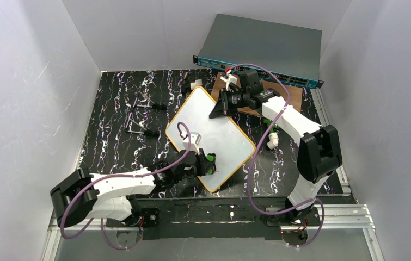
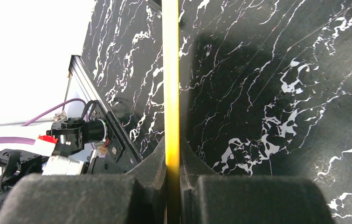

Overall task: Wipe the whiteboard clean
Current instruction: Erase the center of the board with the whiteboard.

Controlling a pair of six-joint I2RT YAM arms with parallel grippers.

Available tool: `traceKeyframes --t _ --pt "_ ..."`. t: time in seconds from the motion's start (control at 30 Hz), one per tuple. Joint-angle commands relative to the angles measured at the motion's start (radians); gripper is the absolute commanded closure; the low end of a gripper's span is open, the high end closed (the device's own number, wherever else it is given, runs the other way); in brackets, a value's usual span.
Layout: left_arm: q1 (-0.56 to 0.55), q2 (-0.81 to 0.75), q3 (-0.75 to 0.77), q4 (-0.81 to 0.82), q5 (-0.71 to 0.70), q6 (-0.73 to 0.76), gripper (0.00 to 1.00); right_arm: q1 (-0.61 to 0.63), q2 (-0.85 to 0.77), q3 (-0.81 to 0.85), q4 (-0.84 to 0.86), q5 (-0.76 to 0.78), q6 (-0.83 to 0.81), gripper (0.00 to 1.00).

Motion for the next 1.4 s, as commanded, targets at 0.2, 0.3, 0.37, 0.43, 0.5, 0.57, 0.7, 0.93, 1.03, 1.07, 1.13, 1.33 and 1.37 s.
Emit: traceKeyframes --t 0.2,0.3,0.37,0.43,0.5,0.57,0.7,0.93,1.03,1.07,1.13,1.33,1.37 --pt "-0.051 0.224 0.220 -0.005 0.231 0.155 1.00 0.022 -0.045 0.022 0.046 -0.101 0.062 0.99" --pt "-0.080 0.268 0.225 0.011 0.234 0.132 1.00 0.022 -0.044 0.024 0.047 -0.105 0.063 0.99" --pt "-0.091 0.278 0.213 0.037 0.235 0.113 1.00 0.022 -0.040 0.022 0.047 -0.106 0.064 0.99" --pt "-0.104 0.278 0.226 0.030 0.237 0.122 1.00 0.022 -0.038 0.022 0.048 -0.107 0.064 0.99" --pt "-0.116 0.284 0.251 0.026 0.265 0.147 1.00 0.022 -0.036 0.022 0.049 -0.109 0.064 0.99" --pt "-0.133 0.297 0.287 -0.001 0.287 0.190 1.00 0.022 -0.034 0.021 0.049 -0.109 0.064 0.99" --pt "-0.157 0.319 0.343 -0.049 0.339 0.231 1.00 0.022 -0.036 0.019 0.049 -0.105 0.065 0.99" --pt "-0.117 0.257 0.255 -0.119 0.191 0.139 1.00 0.022 -0.037 0.019 0.045 -0.103 0.057 0.99" --pt "-0.049 0.147 0.164 -0.119 0.153 0.084 1.00 0.022 -0.041 0.019 0.040 -0.100 0.048 0.99" --pt "-0.029 0.114 0.144 -0.139 0.146 0.079 1.00 0.022 -0.042 0.019 0.040 -0.099 0.046 0.99" --pt "0.015 0.067 0.118 -0.184 0.154 0.082 1.00 0.022 -0.041 0.022 0.038 -0.098 0.042 0.99" --pt "0.077 0.075 0.086 -0.261 0.240 0.219 1.00 0.023 -0.036 0.027 0.034 -0.101 0.038 0.99" --pt "0.077 0.085 0.083 -0.243 0.266 0.254 1.00 0.023 -0.036 0.027 0.035 -0.102 0.038 0.99"
